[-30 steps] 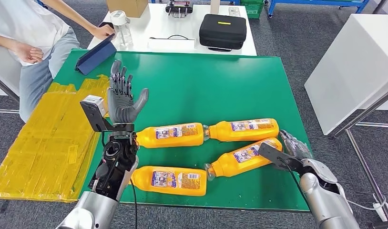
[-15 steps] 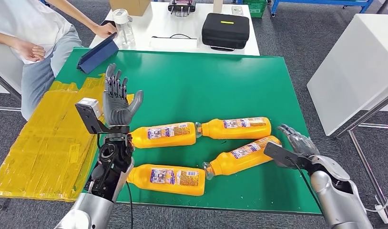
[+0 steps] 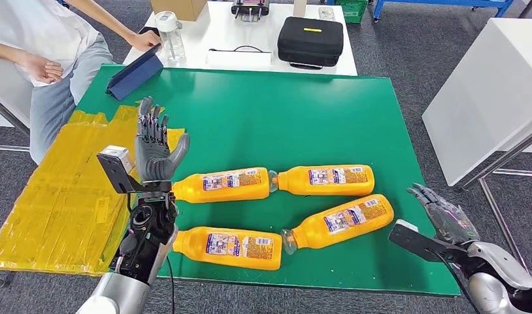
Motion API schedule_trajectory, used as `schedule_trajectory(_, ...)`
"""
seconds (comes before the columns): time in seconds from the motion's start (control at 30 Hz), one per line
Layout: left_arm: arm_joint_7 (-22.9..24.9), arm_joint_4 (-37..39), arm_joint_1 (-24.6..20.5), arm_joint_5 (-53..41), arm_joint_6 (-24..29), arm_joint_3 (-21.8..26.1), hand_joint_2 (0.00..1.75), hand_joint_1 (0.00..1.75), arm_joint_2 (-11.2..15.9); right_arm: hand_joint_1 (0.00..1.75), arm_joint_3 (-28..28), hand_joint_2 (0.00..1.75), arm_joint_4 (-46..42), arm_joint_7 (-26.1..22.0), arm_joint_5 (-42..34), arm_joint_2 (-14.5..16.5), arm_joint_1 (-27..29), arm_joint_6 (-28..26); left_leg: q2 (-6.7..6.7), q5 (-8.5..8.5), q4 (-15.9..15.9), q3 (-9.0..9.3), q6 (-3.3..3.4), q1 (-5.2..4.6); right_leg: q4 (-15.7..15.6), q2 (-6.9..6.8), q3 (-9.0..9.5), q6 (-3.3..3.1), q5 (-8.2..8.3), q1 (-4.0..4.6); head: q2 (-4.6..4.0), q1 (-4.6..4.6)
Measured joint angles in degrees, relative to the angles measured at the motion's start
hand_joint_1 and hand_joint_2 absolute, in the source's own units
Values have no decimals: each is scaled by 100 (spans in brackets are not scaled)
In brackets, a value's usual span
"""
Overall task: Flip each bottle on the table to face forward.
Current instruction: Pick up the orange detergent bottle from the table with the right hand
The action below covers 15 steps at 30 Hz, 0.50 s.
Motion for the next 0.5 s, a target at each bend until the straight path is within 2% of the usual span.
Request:
schedule_trajectory(0.27, -11, -29, 41, -1, -15, 21, 175, 0, 22, 0, 113, 175, -271, -180, -190, -123, 12, 264, 2, 2, 0, -2, 2, 0, 1, 1, 1, 0, 1, 0, 1, -1)
schedule_trajectory(0.4, -10, -29, 27, -22, -33, 13, 175, 0, 4, 0, 376, 175, -21, -198, -79, -32, -394, 186, 13, 3, 0, 3, 2, 0, 1, 7, 1, -1, 2, 0, 1, 0)
schedule_trajectory(0.5, 3, -29, 16, -52, -47, -23, 175, 0, -26, 0, 657, 175, 430, -194, 94, 201, -834, -15, 24, 6, 0, 5, 3, 0, 1, 10, 2, -1, 4, 1, 1, 0)
